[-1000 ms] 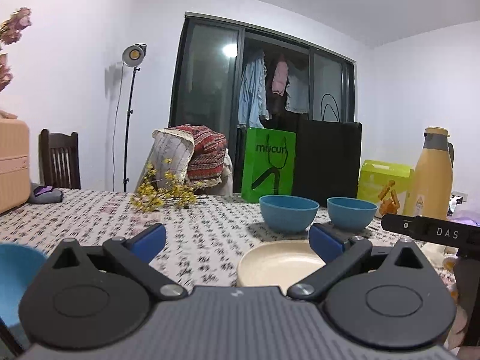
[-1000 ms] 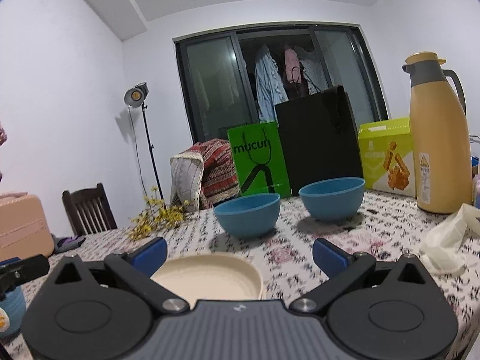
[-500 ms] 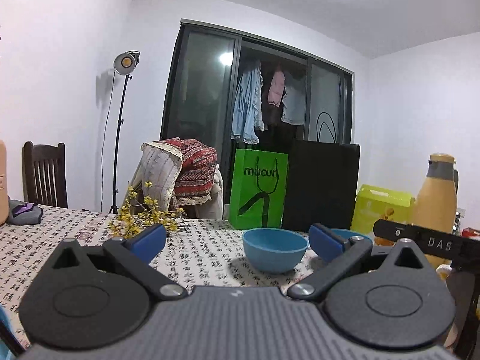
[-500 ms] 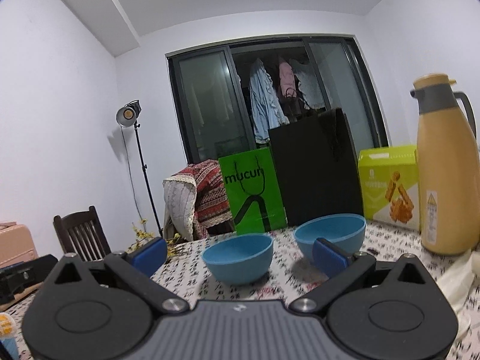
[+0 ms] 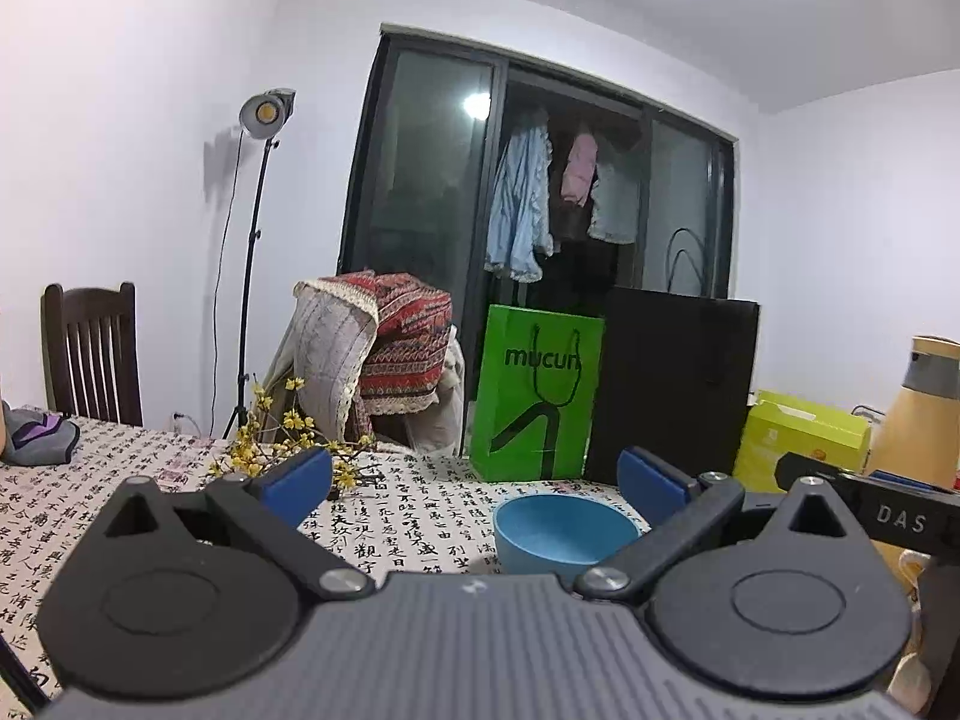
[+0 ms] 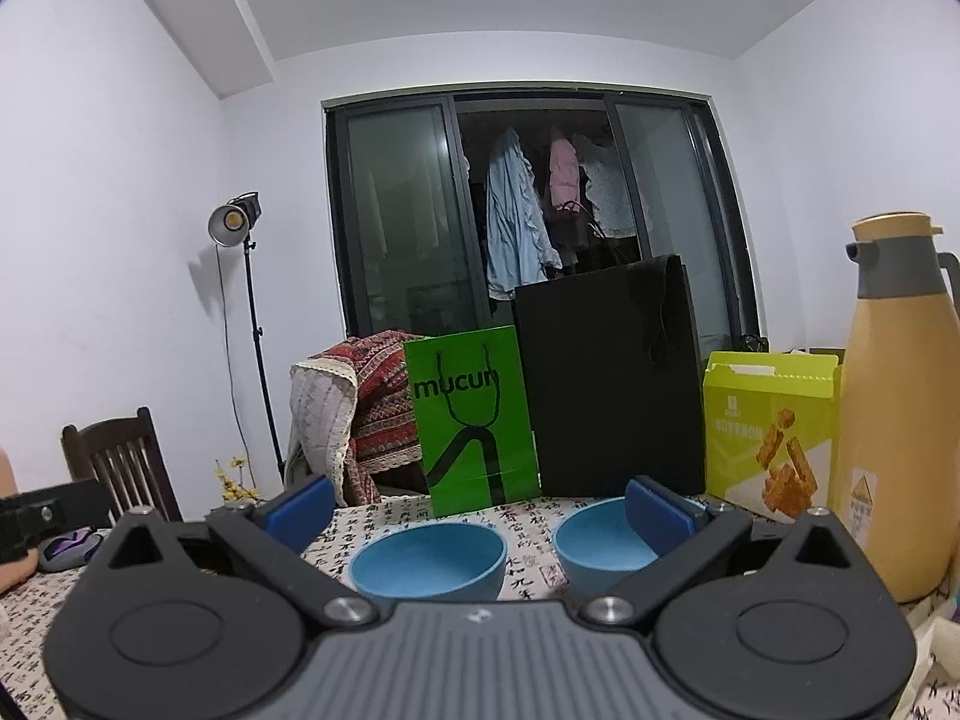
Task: Organize plates and bowls
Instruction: 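Move both grippers toward the two light-blue bowls beside the green bag, then lower the left gripper onto one blue bowl rim while the right gripper lowers onto another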
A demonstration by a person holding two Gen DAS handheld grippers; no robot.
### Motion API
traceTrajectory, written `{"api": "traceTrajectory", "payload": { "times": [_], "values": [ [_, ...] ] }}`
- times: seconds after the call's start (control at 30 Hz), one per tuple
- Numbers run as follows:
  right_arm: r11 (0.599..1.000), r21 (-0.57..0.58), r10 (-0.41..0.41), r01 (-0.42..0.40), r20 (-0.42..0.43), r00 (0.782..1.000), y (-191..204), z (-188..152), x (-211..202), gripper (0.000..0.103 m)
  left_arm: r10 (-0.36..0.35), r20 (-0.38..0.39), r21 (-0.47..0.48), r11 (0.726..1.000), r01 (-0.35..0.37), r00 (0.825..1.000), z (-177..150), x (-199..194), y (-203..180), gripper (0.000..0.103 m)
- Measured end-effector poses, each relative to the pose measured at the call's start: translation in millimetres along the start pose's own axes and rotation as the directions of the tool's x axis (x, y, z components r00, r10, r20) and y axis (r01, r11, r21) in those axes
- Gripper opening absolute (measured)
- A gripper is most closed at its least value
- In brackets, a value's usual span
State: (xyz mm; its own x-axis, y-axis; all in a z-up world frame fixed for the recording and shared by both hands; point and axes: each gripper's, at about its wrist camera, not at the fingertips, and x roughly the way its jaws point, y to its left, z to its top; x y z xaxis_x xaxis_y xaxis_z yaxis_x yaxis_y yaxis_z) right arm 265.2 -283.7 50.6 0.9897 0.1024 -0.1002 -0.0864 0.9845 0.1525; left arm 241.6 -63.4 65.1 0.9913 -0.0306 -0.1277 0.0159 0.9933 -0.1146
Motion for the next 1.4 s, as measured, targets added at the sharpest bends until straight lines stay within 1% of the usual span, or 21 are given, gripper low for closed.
{"api": "traceTrajectory", "payload": {
  "times": [0.07,0.27,0.37,0.5,0.6,0.67,0.77,0.87,0.97,1.07,1.13,1.2,1.33,1.4],
  "values": [
    [1.0,-0.003,-0.003,0.003,-0.01,1.0,-0.3,5.7,9.5,0.103,0.019,-0.008,-0.007,1.0,-0.019,1.0,4.0,9.3,2.2,0.103],
    [1.0,0.008,-0.01,0.01,-0.028,1.0,4.0,16.8,39.0,0.103,0.039,-0.028,-0.041,0.998,-0.04,0.999,20.7,44.1,5.4,0.103],
    [1.0,0.014,0.003,-0.002,-0.052,0.999,7.3,21.1,58.5,0.103,0.051,-0.033,-0.058,0.997,-0.053,0.998,27.2,59.4,7.7,0.103],
    [1.0,0.023,-0.012,0.014,-0.08,0.997,9.8,22.6,86.3,0.103,0.048,-0.067,-0.099,0.994,-0.054,0.997,33.8,84.7,16.6,0.103],
    [0.998,0.055,0.0,0.006,-0.11,0.994,10.3,24.1,110.4,0.103,0.08,-0.101,-0.117,0.989,-0.092,0.992,36.1,108.0,23.6,0.103],
    [0.998,0.07,0.008,0.001,-0.134,0.991,10.2,23.7,125.7,0.103,0.084,-0.122,-0.139,0.985,-0.101,0.989,37.2,122.9,30.0,0.103],
    [0.996,0.088,-0.008,0.022,-0.157,0.988,12.1,23.8,149.4,0.103,0.1,-0.146,-0.152,0.981,-0.122,0.984,37.5,145.1,36.9,0.103],
    [0.994,0.102,-0.023,0.041,-0.171,0.985,15.4,17.4,173.7,0.103,0.128,-0.167,-0.15,0.977,-0.153,0.978,32.9,167.0,43.8,0.103],
    [0.995,0.087,-0.034,0.051,-0.179,0.983,15.8,0.9,192.4,0.103,0.14,-0.197,-0.135,0.976,-0.168,0.97,27.6,186.5,45.7,0.103],
    [0.993,0.12,0.025,-0.004,-0.169,0.985,7.7,-19.6,200.2,0.103,0.152,-0.201,-0.098,0.98,-0.174,0.968,22.6,202.7,43.3,0.103],
    [0.995,0.105,0.022,0.0,-0.209,0.978,5.0,-24.2,206.6,0.103,0.144,-0.209,-0.096,0.981,-0.167,0.967,17.8,213.0,40.6,0.103],
    [0.995,0.101,-0.002,0.022,-0.194,0.981,0.8,-27.9,205.9,0.103,0.133,-0.226,-0.09,0.984,-0.157,0.965,9.7,222.4,38.6,0.103],
    [0.992,0.127,0.011,0.016,-0.206,0.978,-4.6,-33.0,209.6,0.103,0.124,-0.265,-0.086,0.985,-0.152,0.956,-9.5,240.2,40.3,0.103],
    [0.993,0.12,0.011,0.015,-0.213,0.977,-2.7,-34.8,212.0,0.103,0.103,-0.283,-0.093,0.987,-0.135,0.953,-18.3,246.8,42.3,0.103]
  ]
}}
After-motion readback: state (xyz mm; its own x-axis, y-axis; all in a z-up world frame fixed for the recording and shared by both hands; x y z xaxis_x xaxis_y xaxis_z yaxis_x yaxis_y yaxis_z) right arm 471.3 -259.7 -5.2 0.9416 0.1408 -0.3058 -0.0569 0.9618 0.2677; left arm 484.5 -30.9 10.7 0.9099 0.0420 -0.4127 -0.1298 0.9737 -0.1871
